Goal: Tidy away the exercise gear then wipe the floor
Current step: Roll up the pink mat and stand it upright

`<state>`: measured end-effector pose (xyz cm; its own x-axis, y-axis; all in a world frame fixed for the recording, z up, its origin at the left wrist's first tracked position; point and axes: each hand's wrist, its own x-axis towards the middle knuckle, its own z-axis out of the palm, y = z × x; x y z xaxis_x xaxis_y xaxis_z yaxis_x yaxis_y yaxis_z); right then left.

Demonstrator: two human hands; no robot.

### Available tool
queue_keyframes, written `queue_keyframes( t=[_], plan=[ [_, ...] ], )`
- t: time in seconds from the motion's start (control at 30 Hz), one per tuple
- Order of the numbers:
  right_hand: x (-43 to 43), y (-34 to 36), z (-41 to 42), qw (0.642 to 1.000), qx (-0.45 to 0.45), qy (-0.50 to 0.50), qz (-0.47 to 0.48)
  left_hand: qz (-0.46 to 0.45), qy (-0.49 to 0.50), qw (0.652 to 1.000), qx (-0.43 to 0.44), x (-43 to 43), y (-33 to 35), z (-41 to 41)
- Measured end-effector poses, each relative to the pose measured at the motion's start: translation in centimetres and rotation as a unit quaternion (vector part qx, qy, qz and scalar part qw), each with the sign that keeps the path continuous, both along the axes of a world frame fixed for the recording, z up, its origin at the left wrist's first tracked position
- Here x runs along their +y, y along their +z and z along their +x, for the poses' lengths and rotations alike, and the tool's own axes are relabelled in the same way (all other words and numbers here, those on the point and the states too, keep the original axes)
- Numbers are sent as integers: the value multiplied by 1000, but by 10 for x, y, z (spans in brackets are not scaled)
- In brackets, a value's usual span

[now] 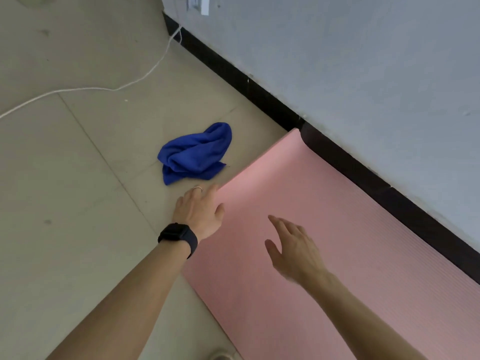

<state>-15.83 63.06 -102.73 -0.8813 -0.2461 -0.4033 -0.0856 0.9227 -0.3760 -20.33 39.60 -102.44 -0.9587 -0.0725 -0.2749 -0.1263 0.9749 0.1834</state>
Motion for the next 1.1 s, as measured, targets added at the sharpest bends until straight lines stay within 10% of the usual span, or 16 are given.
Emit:
queue_keyframes(
  t=[0.43,0.63,1.1],
  plan=[
    [-65,-76,-141,981,144,80,108,186,31,982,-12,-9,-92,-58],
    [-81,-109,-138,990,116,-56,60,222,21,974,-51,-5,-112,-59],
    [-113,-135,-187,926,-81,-368,-30,-4,44,997,69,33,-150,-45]
  ],
)
